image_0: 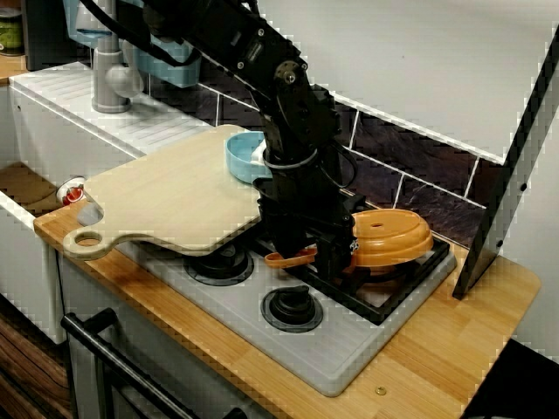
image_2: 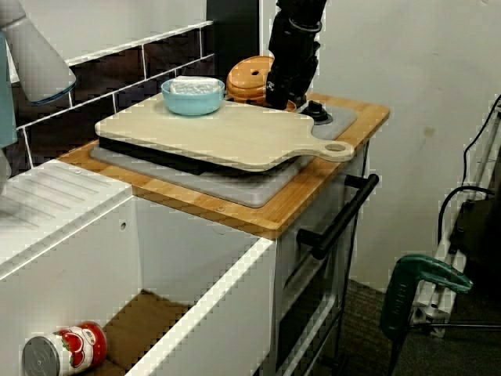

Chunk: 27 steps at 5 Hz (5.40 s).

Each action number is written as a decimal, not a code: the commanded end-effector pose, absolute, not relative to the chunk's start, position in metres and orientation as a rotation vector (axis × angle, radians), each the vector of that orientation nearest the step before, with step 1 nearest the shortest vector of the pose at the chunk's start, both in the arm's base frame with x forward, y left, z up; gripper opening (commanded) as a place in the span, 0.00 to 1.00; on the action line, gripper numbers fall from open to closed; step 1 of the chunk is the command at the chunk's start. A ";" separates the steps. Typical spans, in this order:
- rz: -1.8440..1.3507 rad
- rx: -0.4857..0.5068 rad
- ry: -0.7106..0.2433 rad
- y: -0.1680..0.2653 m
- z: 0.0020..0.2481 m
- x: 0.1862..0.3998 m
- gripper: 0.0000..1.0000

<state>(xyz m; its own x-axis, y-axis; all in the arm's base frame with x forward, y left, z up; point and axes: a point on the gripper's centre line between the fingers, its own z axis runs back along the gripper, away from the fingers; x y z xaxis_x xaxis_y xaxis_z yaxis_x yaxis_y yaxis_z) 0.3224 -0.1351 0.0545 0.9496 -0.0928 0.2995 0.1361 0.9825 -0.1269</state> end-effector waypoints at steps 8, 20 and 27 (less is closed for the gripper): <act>-0.235 -0.084 -0.313 -0.135 0.068 0.324 1.00; -0.404 -0.547 -0.196 -0.108 0.142 0.322 0.00; -0.568 -0.846 0.048 -0.086 0.126 0.337 0.00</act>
<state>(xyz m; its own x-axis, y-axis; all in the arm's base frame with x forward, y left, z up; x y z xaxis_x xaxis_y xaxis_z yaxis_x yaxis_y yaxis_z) 0.3313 -0.0878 0.1121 0.8597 -0.4944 0.1282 0.4129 0.5249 -0.7443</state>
